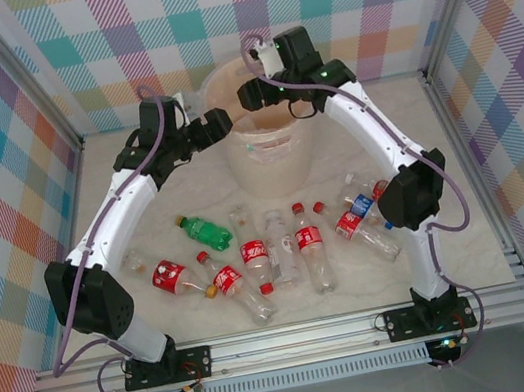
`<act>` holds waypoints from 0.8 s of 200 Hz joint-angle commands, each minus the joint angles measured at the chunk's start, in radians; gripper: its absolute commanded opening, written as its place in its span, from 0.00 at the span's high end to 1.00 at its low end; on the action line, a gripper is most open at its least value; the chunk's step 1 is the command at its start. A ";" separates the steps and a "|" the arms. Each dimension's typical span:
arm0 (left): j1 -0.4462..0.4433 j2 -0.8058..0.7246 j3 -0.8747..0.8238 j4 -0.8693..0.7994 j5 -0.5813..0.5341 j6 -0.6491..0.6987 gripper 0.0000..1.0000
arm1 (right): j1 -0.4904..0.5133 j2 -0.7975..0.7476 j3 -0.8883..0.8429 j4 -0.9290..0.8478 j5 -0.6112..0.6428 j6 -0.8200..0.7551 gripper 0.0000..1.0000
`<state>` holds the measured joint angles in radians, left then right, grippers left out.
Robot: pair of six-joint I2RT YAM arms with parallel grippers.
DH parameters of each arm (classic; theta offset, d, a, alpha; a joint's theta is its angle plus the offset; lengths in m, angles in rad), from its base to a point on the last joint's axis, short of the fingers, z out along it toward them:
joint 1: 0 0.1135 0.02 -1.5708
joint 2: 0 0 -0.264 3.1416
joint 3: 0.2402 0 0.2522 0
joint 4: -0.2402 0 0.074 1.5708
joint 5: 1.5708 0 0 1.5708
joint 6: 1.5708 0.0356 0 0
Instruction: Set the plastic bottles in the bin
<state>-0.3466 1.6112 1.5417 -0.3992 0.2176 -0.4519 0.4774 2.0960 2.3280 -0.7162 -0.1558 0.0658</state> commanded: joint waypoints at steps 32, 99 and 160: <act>-0.006 0.021 0.035 -0.073 -0.011 0.032 0.09 | 0.000 -0.019 0.222 -0.158 -0.038 -0.004 0.24; -0.006 0.034 0.052 -0.061 -0.018 0.040 0.09 | -0.079 -0.307 0.023 -0.270 -0.009 0.053 0.24; -0.006 0.050 0.105 -0.084 -0.017 0.063 0.07 | -0.233 -0.682 -0.555 -0.228 0.050 0.128 0.24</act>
<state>-0.3466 1.6588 1.6077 -0.4427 0.2150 -0.4217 0.2829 1.5112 1.9522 -0.9539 -0.1291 0.1349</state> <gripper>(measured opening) 0.923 0.757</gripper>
